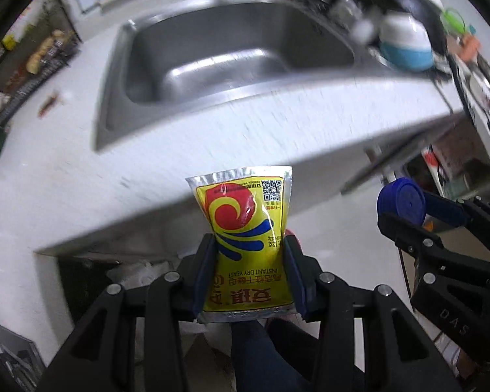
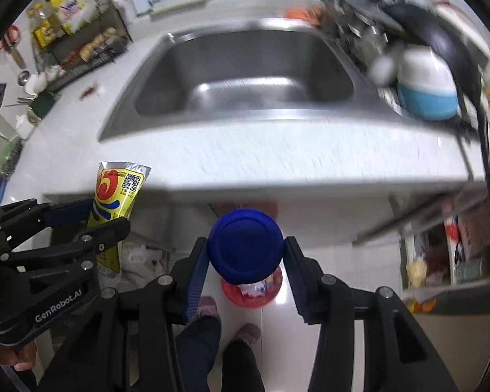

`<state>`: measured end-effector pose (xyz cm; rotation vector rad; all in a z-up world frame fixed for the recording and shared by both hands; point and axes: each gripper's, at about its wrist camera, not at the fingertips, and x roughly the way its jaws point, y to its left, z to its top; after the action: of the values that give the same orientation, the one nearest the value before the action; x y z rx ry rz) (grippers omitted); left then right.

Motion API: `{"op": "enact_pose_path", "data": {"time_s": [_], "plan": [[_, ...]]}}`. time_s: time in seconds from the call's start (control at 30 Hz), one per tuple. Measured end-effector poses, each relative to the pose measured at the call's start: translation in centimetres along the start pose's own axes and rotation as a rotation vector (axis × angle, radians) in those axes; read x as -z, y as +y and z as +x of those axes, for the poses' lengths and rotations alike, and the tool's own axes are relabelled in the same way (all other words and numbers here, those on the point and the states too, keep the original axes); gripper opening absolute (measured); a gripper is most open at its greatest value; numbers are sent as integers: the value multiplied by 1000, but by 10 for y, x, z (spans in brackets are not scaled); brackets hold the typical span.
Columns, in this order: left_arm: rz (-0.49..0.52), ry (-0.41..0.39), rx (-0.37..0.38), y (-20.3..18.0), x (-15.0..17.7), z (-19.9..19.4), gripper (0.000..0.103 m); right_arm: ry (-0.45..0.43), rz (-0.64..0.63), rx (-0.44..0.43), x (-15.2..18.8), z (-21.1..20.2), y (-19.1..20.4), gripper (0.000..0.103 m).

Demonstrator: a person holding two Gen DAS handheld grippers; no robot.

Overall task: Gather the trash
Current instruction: 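Carry the yeast sachet and blue cap down over the red bin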

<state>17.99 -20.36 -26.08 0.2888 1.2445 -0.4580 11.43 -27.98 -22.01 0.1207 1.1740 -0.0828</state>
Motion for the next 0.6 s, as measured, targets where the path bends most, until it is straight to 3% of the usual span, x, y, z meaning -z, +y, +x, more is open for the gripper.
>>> {"op": "enact_pose_path", "data": {"time_s": [0.27, 0.6], "plan": [[26, 120, 37, -19, 28, 104, 40, 104, 42, 29, 30, 82, -18, 44], [45, 173, 97, -44, 51, 223, 40, 173, 91, 40, 77, 194, -44, 44]]}}
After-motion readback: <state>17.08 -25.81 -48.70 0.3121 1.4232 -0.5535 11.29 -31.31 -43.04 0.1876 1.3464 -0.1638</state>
